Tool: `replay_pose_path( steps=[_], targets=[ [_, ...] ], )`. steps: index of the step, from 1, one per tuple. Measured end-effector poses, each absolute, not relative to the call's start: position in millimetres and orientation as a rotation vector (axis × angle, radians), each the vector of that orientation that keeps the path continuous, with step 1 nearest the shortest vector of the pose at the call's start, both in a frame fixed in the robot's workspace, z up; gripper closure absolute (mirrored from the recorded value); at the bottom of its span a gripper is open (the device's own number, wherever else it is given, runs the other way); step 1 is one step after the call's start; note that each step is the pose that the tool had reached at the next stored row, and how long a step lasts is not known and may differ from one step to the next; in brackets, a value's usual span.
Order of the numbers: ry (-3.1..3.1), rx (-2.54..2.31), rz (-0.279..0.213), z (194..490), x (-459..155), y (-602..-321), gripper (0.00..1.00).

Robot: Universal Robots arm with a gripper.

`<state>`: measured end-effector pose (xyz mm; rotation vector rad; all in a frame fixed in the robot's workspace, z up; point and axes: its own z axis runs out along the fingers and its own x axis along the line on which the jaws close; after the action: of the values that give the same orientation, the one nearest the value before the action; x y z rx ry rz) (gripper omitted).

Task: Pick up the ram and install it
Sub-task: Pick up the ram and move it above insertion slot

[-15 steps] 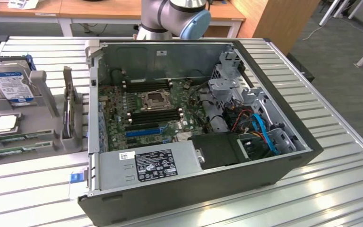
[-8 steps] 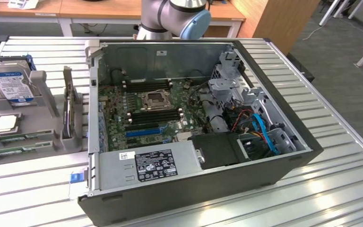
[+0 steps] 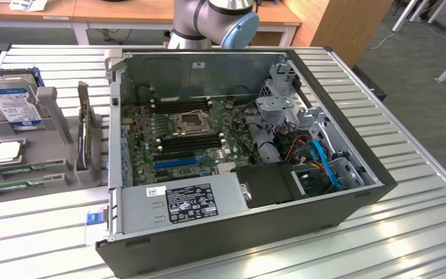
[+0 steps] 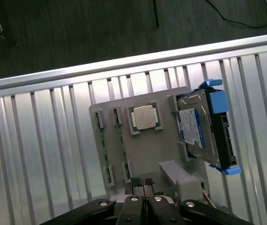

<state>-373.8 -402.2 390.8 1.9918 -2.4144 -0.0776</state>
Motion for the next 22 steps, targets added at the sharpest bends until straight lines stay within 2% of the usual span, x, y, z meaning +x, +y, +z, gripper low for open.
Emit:
replay_pose_path(
  steps=[22],
  targets=[
    [-2.306,2.112,-0.077,390.9,-373.8,-402.2,0.90]
  ],
)
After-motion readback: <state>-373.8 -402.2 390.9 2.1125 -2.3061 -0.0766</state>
